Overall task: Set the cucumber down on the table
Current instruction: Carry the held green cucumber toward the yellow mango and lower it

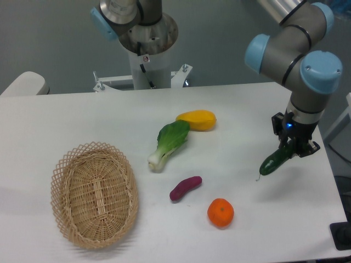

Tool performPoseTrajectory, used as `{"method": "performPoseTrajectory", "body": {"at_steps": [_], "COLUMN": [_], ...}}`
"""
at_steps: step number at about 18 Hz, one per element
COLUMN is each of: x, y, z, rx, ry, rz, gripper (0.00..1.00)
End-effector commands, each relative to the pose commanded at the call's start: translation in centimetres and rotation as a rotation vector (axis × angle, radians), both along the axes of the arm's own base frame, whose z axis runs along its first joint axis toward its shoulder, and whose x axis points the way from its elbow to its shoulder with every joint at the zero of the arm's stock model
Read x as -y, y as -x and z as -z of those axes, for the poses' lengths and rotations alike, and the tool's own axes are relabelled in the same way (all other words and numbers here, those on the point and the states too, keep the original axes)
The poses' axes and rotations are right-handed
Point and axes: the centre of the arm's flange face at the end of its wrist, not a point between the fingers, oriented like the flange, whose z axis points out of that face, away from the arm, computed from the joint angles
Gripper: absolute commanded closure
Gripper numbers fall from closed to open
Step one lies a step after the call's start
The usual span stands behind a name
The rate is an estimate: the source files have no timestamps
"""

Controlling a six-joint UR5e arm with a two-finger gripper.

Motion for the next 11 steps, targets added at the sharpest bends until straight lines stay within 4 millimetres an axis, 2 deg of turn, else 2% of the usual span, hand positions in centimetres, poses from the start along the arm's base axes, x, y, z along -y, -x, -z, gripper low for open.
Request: {"method": "performPoseTrajectory", "body": {"at_steps": [1,3,5,7,11], "x": [-0.1,-0.7,-1.1,-0.6,0.0], "y": [-0.3,-2.1,-3.7,-5.4,-7.3], "z": [0.2,2.2,3.1,5.2,8.0], "rx": [0.006,0.050,0.072,0.116,0.154], "ry": [-0.004,0.003,0.007,0.016,0.029], "rz": [0.008,0.025,0.033,0.031,0.028], "gripper": [0.67,0.67,0.67,0.67,0.67]}}
